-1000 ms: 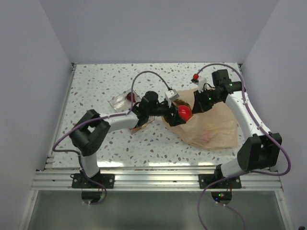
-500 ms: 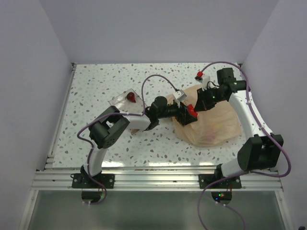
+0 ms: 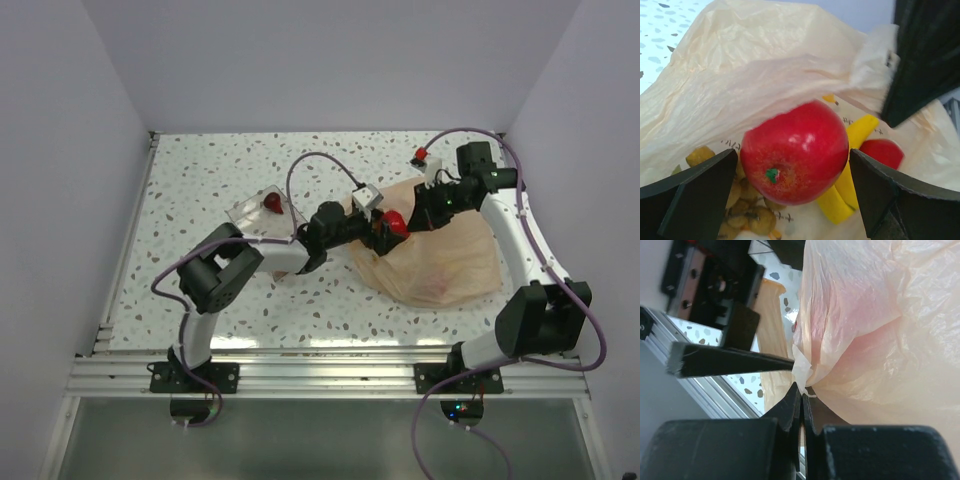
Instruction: Place the fake fruits into the plastic bag and tie a complex knot
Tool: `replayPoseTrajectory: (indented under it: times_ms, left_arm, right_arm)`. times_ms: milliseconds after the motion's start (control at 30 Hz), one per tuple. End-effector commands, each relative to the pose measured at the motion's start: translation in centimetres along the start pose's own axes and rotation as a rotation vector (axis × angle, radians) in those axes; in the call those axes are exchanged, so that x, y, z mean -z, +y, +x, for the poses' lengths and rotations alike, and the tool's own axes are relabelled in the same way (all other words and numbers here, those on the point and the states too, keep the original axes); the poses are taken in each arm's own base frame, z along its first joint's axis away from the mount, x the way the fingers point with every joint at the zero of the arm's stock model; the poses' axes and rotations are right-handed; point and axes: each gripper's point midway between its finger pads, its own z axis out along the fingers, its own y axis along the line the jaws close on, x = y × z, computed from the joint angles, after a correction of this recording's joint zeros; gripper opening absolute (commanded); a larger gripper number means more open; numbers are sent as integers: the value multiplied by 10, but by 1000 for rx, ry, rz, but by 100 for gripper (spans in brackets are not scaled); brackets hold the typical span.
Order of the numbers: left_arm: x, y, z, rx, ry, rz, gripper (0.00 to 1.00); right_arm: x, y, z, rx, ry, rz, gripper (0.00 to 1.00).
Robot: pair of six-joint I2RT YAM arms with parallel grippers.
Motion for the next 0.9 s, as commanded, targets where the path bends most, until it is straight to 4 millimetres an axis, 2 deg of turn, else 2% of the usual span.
replayPoseTrajectory:
  times_ms: [0, 100, 233, 300, 333, 367, 400, 433, 533, 567, 667, 767, 867]
  left_arm:
    - [23, -30, -48, -128, -61, 71, 100]
    - [47, -38, -51, -160, 2, 90, 100]
    - [103, -56, -54, -215, 80, 116, 100]
    - [120, -53, -53, -213, 111, 110, 98]
    - [136, -42, -53, -205, 145, 76, 96]
    - [144, -37, -53, -199, 160, 69, 89]
    - [165, -10, -49, -268, 231, 25, 80]
    - [170, -10, -42, -246, 276, 22, 80]
    - [194, 2, -14, -405, 445, 52, 85]
    - [199, 11, -10, -427, 467, 14, 87]
    - [205, 19, -12, -467, 472, 4, 87]
    - [193, 22, -23, -466, 433, -10, 86]
    - [183, 33, -16, -437, 461, -29, 84]
  right_arm:
    - [1, -1, -7, -12, -27, -17, 0]
    - [-1, -7, -6, -28, -25, -12, 0]
    - [-4, -11, -3, -43, -21, -15, 0]
    - [-5, -13, -2, -43, -19, -14, 0]
    - [-5, -14, -2, -42, -18, -10, 0]
    - [-6, -15, -1, -43, -17, -8, 0]
    - [-6, -17, 2, -39, -10, -2, 0]
    - [-6, -17, 2, -39, -10, -2, 0]
    - [-9, -15, 10, -35, 7, -18, 0]
    - [-9, -14, 11, -31, 6, -22, 0]
    - [-11, -13, 18, -23, 23, -34, 0]
    - [-13, -14, 23, -21, 40, -35, 0]
    - [-14, -13, 32, -23, 59, -41, 0]
